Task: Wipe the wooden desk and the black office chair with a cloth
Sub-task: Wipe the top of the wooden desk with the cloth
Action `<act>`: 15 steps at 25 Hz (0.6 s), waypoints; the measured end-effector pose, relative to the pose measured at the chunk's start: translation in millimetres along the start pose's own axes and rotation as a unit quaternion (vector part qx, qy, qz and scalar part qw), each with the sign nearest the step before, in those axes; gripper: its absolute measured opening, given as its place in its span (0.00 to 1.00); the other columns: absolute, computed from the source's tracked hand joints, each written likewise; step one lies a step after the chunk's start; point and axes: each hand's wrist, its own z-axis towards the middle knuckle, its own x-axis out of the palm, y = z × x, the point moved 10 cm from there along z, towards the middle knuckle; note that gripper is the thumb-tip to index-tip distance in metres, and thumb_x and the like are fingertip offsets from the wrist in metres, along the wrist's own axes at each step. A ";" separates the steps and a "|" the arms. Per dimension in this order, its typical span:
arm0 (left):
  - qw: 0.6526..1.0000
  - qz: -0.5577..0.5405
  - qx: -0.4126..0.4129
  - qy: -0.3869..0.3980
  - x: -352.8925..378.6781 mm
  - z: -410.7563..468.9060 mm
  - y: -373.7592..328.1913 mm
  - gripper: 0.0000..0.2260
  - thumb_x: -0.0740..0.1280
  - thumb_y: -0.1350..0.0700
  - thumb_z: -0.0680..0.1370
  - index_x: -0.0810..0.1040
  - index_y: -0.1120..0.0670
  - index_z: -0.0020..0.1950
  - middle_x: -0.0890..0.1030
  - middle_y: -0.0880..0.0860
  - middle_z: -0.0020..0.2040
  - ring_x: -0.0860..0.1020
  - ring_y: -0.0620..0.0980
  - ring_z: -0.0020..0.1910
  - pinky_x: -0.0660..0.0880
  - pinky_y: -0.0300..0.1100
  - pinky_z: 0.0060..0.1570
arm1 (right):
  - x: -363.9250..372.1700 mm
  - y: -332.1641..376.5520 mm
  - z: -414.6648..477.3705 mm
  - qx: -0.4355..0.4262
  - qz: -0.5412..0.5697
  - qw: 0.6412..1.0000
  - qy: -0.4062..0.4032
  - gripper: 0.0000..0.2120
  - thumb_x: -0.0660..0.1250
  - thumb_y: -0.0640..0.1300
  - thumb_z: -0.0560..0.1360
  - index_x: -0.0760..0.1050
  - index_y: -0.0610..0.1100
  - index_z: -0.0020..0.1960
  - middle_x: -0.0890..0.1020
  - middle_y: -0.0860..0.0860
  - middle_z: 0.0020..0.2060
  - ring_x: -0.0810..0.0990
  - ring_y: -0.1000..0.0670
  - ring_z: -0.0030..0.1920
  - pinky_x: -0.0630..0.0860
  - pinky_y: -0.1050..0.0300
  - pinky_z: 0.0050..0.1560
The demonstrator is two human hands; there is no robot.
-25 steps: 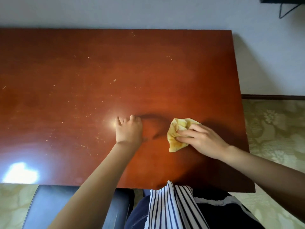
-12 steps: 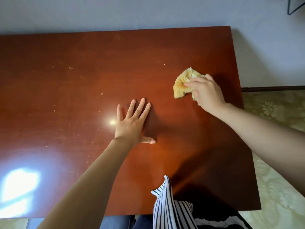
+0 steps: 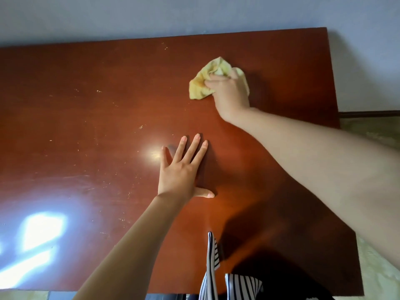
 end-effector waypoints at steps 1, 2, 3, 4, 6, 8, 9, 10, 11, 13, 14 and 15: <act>1.000 0.000 -0.002 0.002 -0.2 0.4 1.2 0.58 0.60 0.22 0.59 0.26 0.44 0.71 0.33 0.44 0.77 0.36 0.50 0.76 0.43 0.62 0.71 | 9.2 13.2 -7.1 -0.033 0.014 0.999 0.022 0.19 0.51 0.49 0.82 0.70 0.53 0.69 0.67 0.51 0.71 0.62 0.48 0.69 0.57 0.58 0.69; 1.000 0.002 -0.003 0.003 -0.5 1.0 1.7 0.58 0.60 0.22 0.59 0.25 0.44 0.71 0.33 0.44 0.77 0.36 0.50 0.76 0.43 0.62 0.71 | 15.6 26.3 -17.6 -0.071 0.020 0.997 0.038 0.19 0.51 0.48 0.81 0.69 0.53 0.70 0.66 0.51 0.72 0.61 0.47 0.69 0.57 0.58 0.70; 1.000 0.006 -0.002 0.005 -0.9 1.6 1.4 0.58 0.60 0.22 0.59 0.25 0.45 0.71 0.33 0.45 0.77 0.36 0.51 0.76 0.42 0.62 0.71 | 20.5 36.3 -30.6 -0.106 0.019 0.993 0.055 0.19 0.51 0.47 0.81 0.69 0.53 0.70 0.66 0.51 0.72 0.61 0.45 0.69 0.57 0.56 0.70; 1.000 0.011 -0.002 0.009 -0.9 1.9 1.2 0.58 0.60 0.22 0.59 0.25 0.45 0.71 0.33 0.45 0.77 0.36 0.51 0.76 0.41 0.62 0.71 | 24.4 41.8 -43.5 -0.128 0.020 0.989 0.066 0.19 0.51 0.46 0.82 0.68 0.53 0.70 0.67 0.52 0.71 0.61 0.44 0.69 0.57 0.56 0.70; 1.000 0.022 -0.006 0.017 -0.8 2.2 1.2 0.57 0.60 0.22 0.60 0.25 0.46 0.70 0.34 0.46 0.77 0.36 0.52 0.77 0.40 0.62 0.71 | 24.8 45.3 -68.6 -0.158 0.021 0.985 0.068 0.18 0.53 0.44 0.81 0.69 0.52 0.70 0.69 0.52 0.70 0.63 0.44 0.68 0.57 0.55 0.69; 0.999 0.032 -0.011 0.027 -1.2 2.0 1.1 0.57 0.60 0.22 0.60 0.26 0.46 0.71 0.36 0.47 0.78 0.37 0.52 0.77 0.40 0.63 0.71 | 16.5 42.9 -90.3 -0.171 0.022 0.984 0.032 0.18 0.57 0.40 0.80 0.73 0.50 0.67 0.73 0.52 0.68 0.67 0.42 0.65 0.62 0.52 0.65; 0.999 0.037 -0.012 0.030 -1.9 1.9 0.7 0.58 0.60 0.22 0.60 0.27 0.46 0.72 0.37 0.47 0.78 0.37 0.52 0.77 0.40 0.63 0.71 | 11.1 36.9 -99.2 -0.155 0.031 0.987 0.015 0.18 0.58 0.38 0.79 0.75 0.49 0.65 0.75 0.52 0.66 0.69 0.43 0.62 0.64 0.53 0.63; 0.999 0.041 -0.014 0.033 -2.7 1.6 0.5 0.58 0.61 0.22 0.61 0.29 0.47 0.74 0.37 0.46 0.78 0.37 0.52 0.77 0.41 0.63 0.71 | 6.6 29.8 -107.2 -0.132 0.045 0.990 0.002 0.18 0.58 0.37 0.79 0.76 0.49 0.64 0.76 0.53 0.64 0.70 0.43 0.60 0.66 0.53 0.61; 0.998 0.043 -0.016 0.036 -3.2 1.6 0.6 0.58 0.61 0.22 0.61 0.31 0.47 0.75 0.38 0.46 0.78 0.37 0.51 0.77 0.41 0.64 0.71 | 4.4 22.8 -114.3 -0.115 0.051 0.992 -0.003 0.18 0.58 0.37 0.78 0.76 0.49 0.64 0.77 0.53 0.63 0.71 0.44 0.59 0.67 0.53 0.59; 0.998 0.041 -0.018 0.038 -4.0 1.1 -0.2 0.57 0.62 0.23 0.61 0.33 0.47 0.76 0.37 0.45 0.78 0.38 0.51 0.77 0.42 0.64 0.71 | -0.7 9.0 -127.5 -0.108 0.037 0.993 -0.009 0.18 0.58 0.36 0.78 0.77 0.48 0.63 0.77 0.52 0.63 0.71 0.43 0.57 0.69 0.51 0.57; 0.998 0.040 -0.018 0.037 -4.6 0.5 -0.9 0.58 0.62 0.23 0.61 0.34 0.46 0.76 0.36 0.45 0.78 0.38 0.51 0.77 0.43 0.64 0.71 | -4.3 0.3 -132.1 -0.112 0.025 0.993 -0.012 0.17 0.59 0.35 0.78 0.77 0.47 0.63 0.78 0.51 0.62 0.72 0.41 0.57 0.71 0.50 0.56; 0.999 0.038 -0.018 0.035 -5.2 0.1 -1.5 0.58 0.63 0.23 0.60 0.33 0.46 0.76 0.36 0.45 0.78 0.39 0.51 0.77 0.43 0.63 0.71 | -9.2 -10.4 -134.1 -0.114 0.012 0.993 -0.014 0.17 0.60 0.34 0.77 0.77 0.46 0.63 0.78 0.50 0.63 0.72 0.40 0.57 0.72 0.48 0.56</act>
